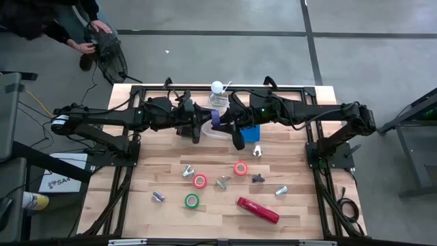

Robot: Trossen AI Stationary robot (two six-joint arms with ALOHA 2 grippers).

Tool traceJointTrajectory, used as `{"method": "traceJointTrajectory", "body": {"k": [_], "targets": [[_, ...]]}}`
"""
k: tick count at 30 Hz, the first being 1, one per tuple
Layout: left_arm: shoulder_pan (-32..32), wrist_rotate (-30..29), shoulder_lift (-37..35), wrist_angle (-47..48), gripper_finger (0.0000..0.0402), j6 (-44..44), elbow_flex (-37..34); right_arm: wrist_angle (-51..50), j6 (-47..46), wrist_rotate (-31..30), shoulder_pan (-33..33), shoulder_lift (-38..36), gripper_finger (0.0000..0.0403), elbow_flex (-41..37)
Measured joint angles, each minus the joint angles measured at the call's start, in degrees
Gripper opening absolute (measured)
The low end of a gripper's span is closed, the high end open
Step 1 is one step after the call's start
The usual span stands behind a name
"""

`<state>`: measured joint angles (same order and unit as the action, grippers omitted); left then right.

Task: Pick and place Stapler, Stapler remover, tape
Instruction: Put the blue tape into the black basket

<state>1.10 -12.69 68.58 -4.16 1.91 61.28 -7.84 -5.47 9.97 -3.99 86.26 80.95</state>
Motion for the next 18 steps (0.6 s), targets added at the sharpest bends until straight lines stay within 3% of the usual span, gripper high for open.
{"method": "traceJointTrajectory", "body": {"k": [4,8,12,18], "targets": [[0.0,-0.7,0.0,0.1,0.0034,0.0,0.0,-0.1,-1.1,0.0,0.0,0.0,0.0158,0.0],[0.0,-5.4,-0.6,2.4,0.0034,0.0,0.0,-1.7,-1.8,-0.2,-0.1,-0.9,0.02,0.0],[0.0,-12.0,-2.6,7.2,0.0034,0.1,-0.1,-7.5,-2.0,-2.5,-0.2,-3.1,0.0215,0.0],[0.5,-22.4,-5.5,19.2,0.0034,6.2,0.0,-15.9,-2.1,-11.5,-0.1,-6.5,0.0215,0.0]]}}
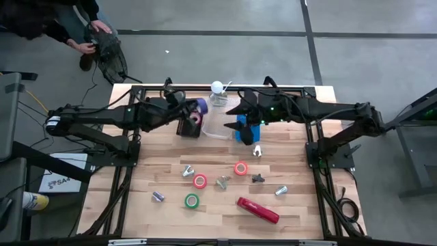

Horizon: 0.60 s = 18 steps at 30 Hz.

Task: Pick and place Stapler, Stapler remover, tape
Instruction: Put the blue tape into the black basket

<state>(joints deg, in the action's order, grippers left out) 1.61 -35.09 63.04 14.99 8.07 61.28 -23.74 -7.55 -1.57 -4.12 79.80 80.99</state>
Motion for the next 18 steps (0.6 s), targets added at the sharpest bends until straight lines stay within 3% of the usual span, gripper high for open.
{"method": "traceJointTrajectory", "body": {"k": [6,9,14,18], "targets": [[6.0,2.0,0.2,16.9,0.0034,15.2,0.0,-3.3,-1.3,-6.8,0.0,-1.6,0.0216,0.0],[9.7,6.0,2.0,23.7,0.0034,22.1,-0.1,-4.2,-1.4,-8.9,0.0,-1.6,0.0216,0.0],[16.8,16.7,5.9,28.9,0.0034,26.3,0.0,-4.3,-1.6,-10.9,0.0,-1.6,0.0217,0.0],[21.1,22.1,10.4,30.4,0.0034,26.9,0.0,-4.5,-2.9,-12.0,0.0,-1.6,0.0217,0.0]]}}
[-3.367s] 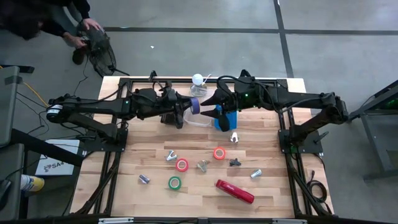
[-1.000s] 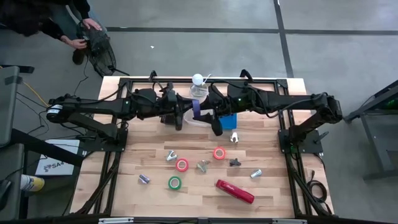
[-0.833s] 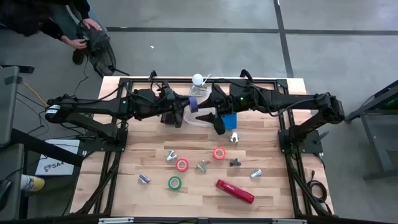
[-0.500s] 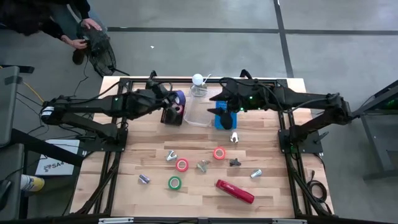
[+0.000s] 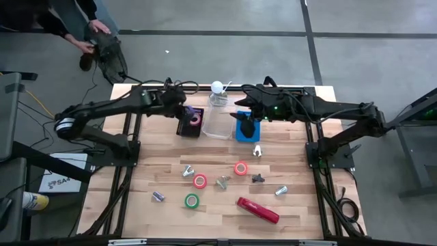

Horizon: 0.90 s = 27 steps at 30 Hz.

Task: Pick and place Stapler, Stapler remover, tape
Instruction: Put the blue tape into the black basket

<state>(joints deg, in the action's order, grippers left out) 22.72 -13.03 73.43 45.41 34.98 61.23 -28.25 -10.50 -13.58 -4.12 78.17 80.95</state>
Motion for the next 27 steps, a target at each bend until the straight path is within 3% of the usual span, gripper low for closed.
{"method": "traceJointTrajectory", "body": {"k": [6,13,27], "targets": [[4.0,6.5,7.1,1.2,0.0034,0.0,0.0,-0.4,-0.1,0.0,0.0,0.0,0.0216,0.0],[3.8,9.1,14.1,2.8,0.0034,-4.5,0.0,-0.7,-0.2,0.0,0.0,0.0,0.0216,0.0],[3.8,11.2,17.6,2.7,0.0034,-3.7,0.0,-0.7,-0.2,0.0,0.0,0.0,0.0217,0.0]]}}
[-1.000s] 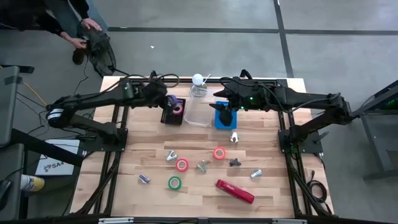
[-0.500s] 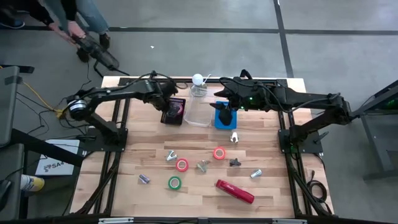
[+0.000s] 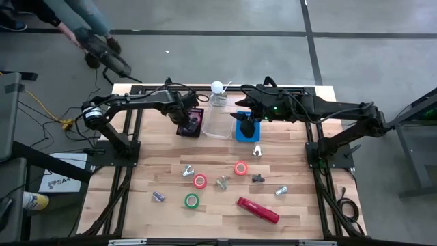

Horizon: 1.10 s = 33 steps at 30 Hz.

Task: Pick and place Stapler, Stapler remover, tape
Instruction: Put the blue tape into the black basket

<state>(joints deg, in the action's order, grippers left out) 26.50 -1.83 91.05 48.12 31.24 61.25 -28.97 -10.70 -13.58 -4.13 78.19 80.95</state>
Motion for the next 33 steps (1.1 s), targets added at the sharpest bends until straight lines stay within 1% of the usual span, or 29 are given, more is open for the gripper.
{"method": "traceJointTrajectory", "body": {"k": [5,9,14,26,29,33], "targets": [[0.0,0.1,0.0,0.0,0.0034,1.9,0.0,0.0,0.0,-1.0,0.0,0.0,0.0217,0.0],[0.0,1.5,0.0,0.1,0.0034,3.9,0.0,0.0,0.0,-1.1,0.0,0.0,0.0216,0.0],[-0.4,0.0,0.0,0.1,0.0034,6.6,0.0,0.0,-1.0,-1.1,0.0,0.0,0.0217,0.0],[-0.7,1.0,0.0,0.1,0.0034,7.9,0.0,0.0,-1.3,-1.1,0.0,0.0,0.0216,0.0],[-1.2,-0.2,0.0,0.1,0.0034,8.1,0.0,0.0,-1.3,-1.1,0.0,0.0,0.0217,0.0],[-1.2,-0.4,0.0,0.2,0.0034,8.1,0.0,0.0,-1.3,-1.1,0.0,0.0,0.0216,0.0]]}}
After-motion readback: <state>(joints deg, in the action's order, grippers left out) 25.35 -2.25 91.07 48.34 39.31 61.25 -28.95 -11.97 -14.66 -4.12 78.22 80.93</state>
